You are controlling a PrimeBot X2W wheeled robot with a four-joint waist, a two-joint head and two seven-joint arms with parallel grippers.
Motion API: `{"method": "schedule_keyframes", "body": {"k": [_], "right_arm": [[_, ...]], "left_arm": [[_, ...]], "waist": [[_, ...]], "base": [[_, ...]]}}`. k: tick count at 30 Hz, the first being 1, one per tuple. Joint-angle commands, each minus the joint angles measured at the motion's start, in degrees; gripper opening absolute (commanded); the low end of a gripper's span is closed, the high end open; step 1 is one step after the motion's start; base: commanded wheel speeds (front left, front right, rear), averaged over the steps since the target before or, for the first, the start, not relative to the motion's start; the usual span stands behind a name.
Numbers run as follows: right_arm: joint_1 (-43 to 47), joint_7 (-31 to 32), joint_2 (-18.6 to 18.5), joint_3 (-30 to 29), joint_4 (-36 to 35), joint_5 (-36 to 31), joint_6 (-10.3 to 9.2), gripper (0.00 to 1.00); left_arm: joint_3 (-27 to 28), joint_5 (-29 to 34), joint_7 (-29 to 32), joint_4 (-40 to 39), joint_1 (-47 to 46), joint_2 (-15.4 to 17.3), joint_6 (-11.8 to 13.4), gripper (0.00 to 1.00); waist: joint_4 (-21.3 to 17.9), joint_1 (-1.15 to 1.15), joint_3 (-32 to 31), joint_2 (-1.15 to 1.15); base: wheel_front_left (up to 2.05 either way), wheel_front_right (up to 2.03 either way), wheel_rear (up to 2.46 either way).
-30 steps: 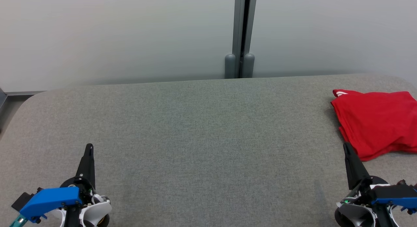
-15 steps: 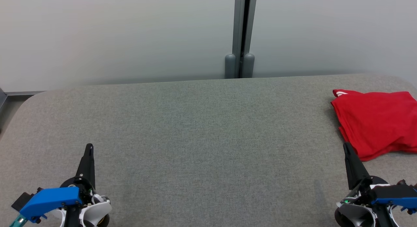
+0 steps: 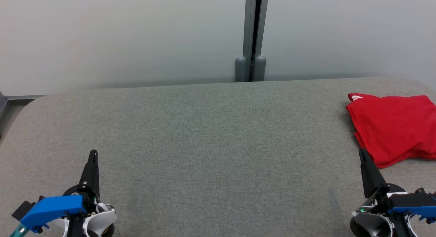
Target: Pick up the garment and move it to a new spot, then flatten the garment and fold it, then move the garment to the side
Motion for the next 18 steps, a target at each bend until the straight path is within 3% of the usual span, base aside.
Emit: {"method": "schedule_keyframes", "body": {"k": [1,18], "right_arm": [[-0.7,0.2,-0.1,-0.1,-0.2,0.2,0.0,0.0],[-0.7,0.1,-0.1,-0.1,-0.2,0.2,0.0,0.0]], "left_arm": [[0.2,-0.1,0.2,-0.2,-0.6,-0.1,-0.2,0.0],[0.2,-0.1,0.3,-0.2,-0.6,-0.1,-0.2,0.0]], "waist": [[0.0,0.0,0.0,0.0],[0.0,0.0,0.0,0.0]], "base": [[0.0,0.0,0.0],[0.0,0.0,0.0]]}}
